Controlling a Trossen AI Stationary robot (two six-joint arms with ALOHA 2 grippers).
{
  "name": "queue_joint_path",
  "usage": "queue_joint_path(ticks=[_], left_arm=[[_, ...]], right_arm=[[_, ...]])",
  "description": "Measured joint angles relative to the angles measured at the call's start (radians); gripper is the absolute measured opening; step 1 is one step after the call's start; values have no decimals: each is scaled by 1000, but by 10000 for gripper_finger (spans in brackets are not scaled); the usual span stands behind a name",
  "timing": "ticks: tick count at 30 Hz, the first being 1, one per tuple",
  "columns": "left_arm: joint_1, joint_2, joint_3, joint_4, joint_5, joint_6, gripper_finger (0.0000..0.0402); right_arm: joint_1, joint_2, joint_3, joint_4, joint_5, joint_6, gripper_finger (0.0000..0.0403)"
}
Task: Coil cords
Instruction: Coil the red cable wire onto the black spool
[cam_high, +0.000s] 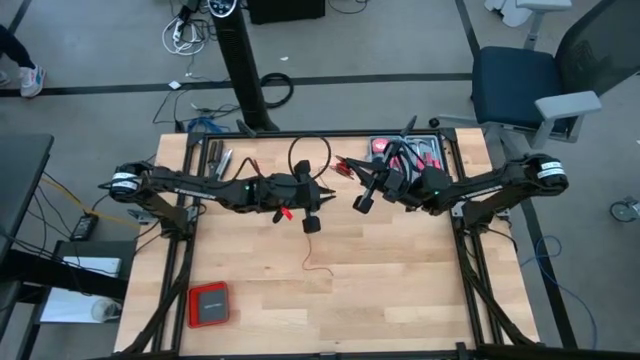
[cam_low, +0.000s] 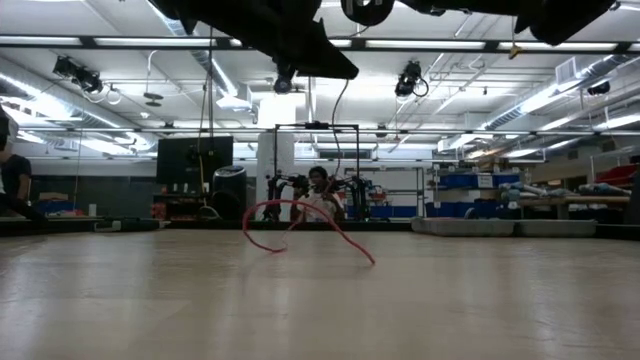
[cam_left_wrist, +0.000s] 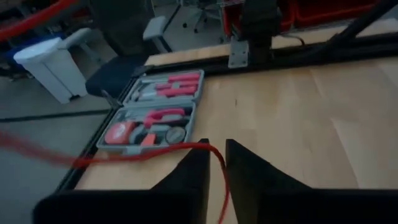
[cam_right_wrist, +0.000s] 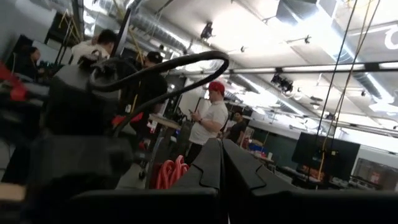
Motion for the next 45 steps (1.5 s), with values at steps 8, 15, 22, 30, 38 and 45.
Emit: queue_joint_path(ticks=[8, 15, 22, 30, 38, 45], left_arm=[[1, -31, 1, 11, 0, 36, 4], [0, -50, 83, -234, -7, 50, 1], [-11, -50, 269, -522, -14, 43, 1], [-34, -50, 339, -532, 22, 31, 0], [-52, -50, 343, -411, 20, 110, 0], [-51, -48, 343, -338, 11, 192, 0]], right_arm=[[24, -68, 0, -114, 14, 21, 1], [50, -79, 0, -259, 54, 29, 1], [57, -80, 0, -450, 152, -36, 1], [67, -70, 0, -492, 298, -184, 1], [8, -51, 0, -472, 327, -215, 0], [-50, -19, 1, -387, 325, -242, 0]])
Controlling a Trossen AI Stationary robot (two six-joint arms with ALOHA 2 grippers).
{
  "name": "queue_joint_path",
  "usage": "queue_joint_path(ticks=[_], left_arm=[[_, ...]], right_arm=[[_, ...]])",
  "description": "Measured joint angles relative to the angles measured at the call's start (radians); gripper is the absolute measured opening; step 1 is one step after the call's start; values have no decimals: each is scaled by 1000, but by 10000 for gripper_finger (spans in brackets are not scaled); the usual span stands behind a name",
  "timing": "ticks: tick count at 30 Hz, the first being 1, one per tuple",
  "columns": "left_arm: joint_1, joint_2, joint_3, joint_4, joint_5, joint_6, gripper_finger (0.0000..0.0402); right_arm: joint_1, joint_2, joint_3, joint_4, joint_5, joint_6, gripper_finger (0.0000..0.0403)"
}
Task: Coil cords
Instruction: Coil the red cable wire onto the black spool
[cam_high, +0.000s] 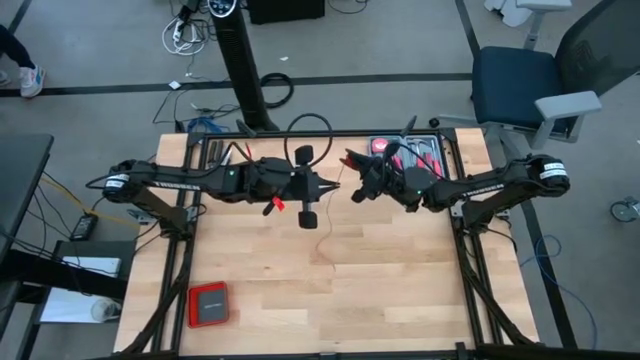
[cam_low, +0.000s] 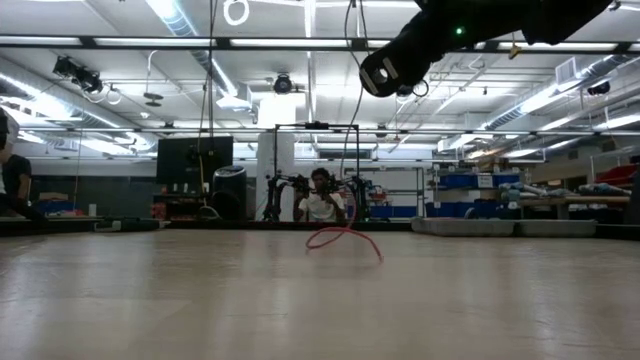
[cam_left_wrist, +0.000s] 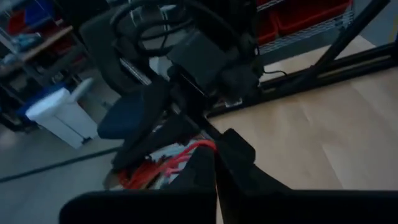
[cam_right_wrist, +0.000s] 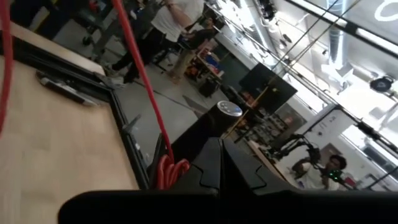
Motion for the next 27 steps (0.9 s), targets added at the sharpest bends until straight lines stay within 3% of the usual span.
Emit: queue_joint_path(ticks=[19, 27], left_arm=[[0, 1, -2, 98, -9, 49, 0], [-5, 47, 1, 140, 81, 24, 6]], right_arm=[[-35, 32, 0, 20, -32, -28, 0], [-5, 34, -1, 100, -53, -9, 0]])
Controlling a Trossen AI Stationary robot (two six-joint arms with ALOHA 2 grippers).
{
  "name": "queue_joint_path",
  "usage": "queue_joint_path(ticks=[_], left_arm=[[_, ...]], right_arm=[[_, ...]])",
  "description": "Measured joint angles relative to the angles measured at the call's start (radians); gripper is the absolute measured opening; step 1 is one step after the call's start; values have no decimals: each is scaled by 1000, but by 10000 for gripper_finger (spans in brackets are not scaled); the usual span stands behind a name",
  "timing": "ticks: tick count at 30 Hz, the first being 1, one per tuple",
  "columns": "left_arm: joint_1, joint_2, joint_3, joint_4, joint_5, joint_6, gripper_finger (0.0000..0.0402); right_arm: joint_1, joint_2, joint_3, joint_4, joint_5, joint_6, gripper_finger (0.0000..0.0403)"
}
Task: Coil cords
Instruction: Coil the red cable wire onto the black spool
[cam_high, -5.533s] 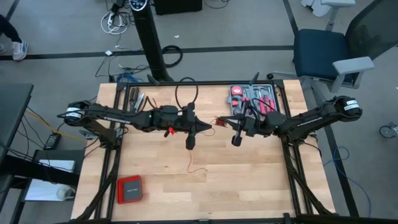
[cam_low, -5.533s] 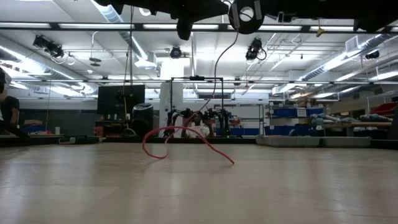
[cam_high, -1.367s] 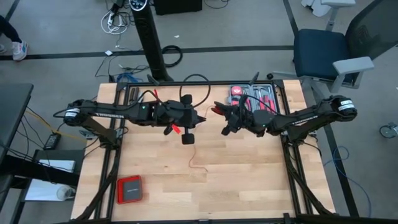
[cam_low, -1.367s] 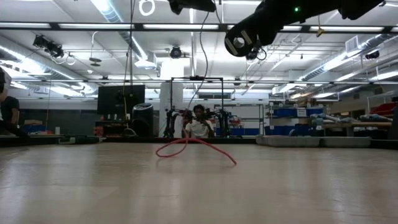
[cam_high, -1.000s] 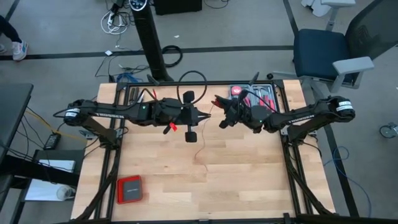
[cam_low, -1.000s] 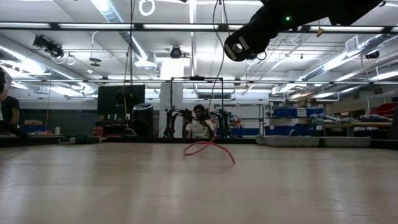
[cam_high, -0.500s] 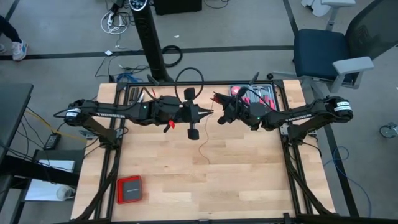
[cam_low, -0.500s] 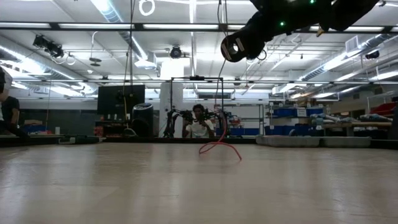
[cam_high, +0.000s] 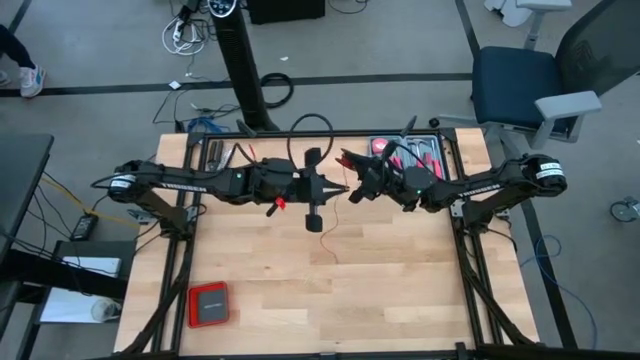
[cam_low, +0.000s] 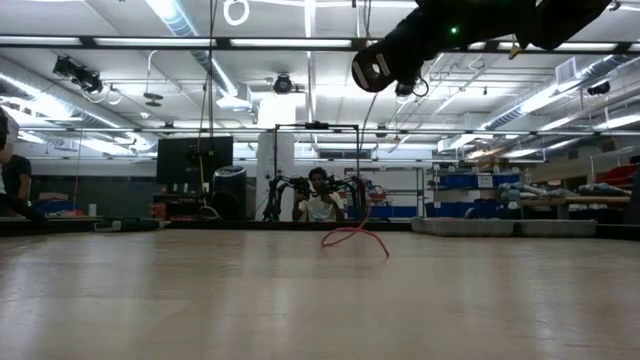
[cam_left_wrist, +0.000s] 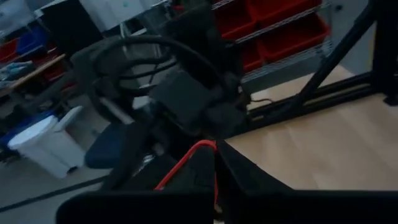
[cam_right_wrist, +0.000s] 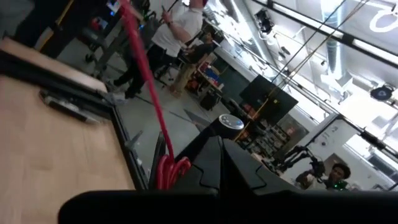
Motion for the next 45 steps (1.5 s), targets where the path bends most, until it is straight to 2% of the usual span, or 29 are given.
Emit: queue_joint_path(ticks=[6, 13, 18, 25, 35, 45], left_arm=[[0, 57, 1, 18, 77, 22, 7], [0, 74, 1, -30, 70, 77, 7], [0, 63, 0, -68, 67, 79, 7], [-4, 46, 1, -33, 69, 93, 7], [3, 55, 0, 10, 92, 128, 7], [5, 55, 0, 8, -25, 130, 7]], right_arm=[[0, -2, 0, 69, -53, 50, 0], [26, -11, 0, 126, -91, 44, 0], [54, -59, 0, 109, -94, 25, 0], [63, -124, 1, 49, -138, 63, 0], [60, -66, 1, 60, -225, 163, 0], [68, -70, 2, 68, -262, 330, 0]])
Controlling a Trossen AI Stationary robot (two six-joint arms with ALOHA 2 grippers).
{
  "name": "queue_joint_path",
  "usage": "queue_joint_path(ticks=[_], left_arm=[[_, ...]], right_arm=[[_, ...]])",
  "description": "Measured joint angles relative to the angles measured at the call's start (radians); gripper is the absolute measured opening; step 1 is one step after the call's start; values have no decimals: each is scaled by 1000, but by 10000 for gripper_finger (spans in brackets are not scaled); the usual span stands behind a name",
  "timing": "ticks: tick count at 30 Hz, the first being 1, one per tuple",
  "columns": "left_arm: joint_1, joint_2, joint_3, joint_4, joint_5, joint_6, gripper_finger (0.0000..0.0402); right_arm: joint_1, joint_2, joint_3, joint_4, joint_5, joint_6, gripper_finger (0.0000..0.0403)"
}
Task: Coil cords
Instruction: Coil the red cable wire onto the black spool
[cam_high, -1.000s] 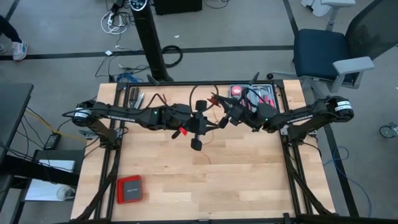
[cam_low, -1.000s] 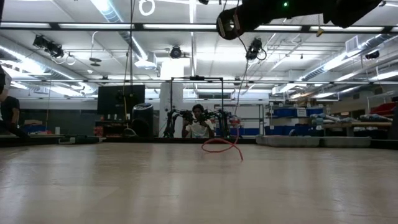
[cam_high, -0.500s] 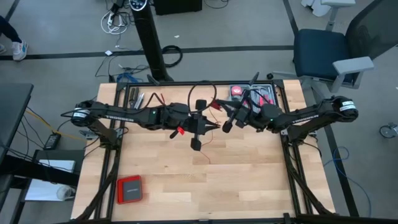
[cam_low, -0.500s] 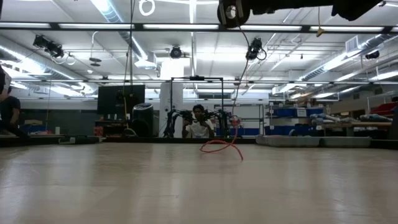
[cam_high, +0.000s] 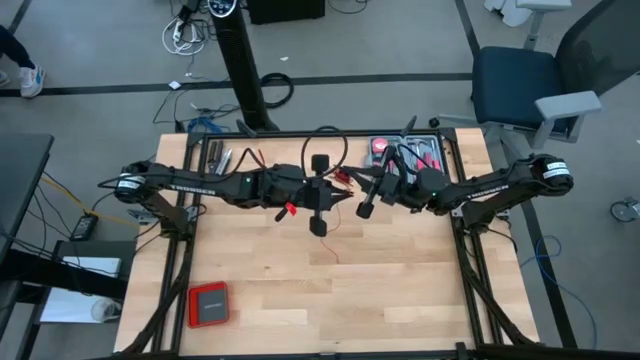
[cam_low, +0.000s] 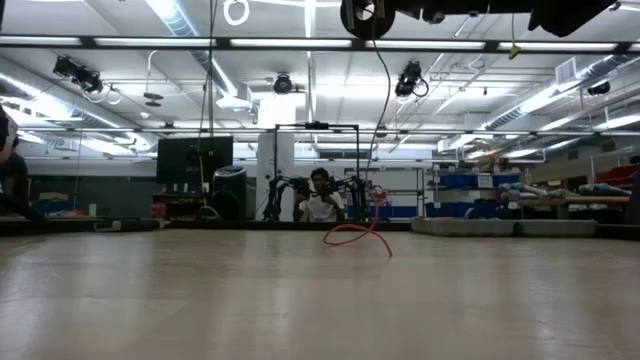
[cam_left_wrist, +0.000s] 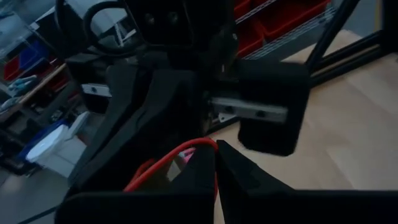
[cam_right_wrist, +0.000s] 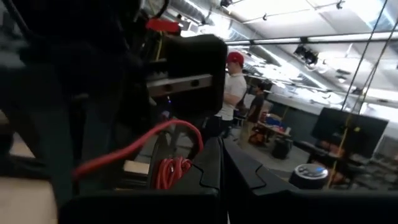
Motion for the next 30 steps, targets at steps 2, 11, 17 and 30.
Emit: queue_joint_path(ticks=[2, 11, 17, 30], left_arm=[[0, 0, 0, 4, -14, 0, 7], [0, 39, 0, 75, -46, -29, 7], [1, 98, 0, 129, -88, -52, 7], [9, 87, 141, -87, -135, -115, 7]], right_arm=[[0, 0, 0, 6, 1, 32, 0], [-3, 4, 0, 11, 19, 52, 0], [-3, 4, 0, -9, 21, 12, 0], [-27, 3, 1, -40, 11, 1, 0]])
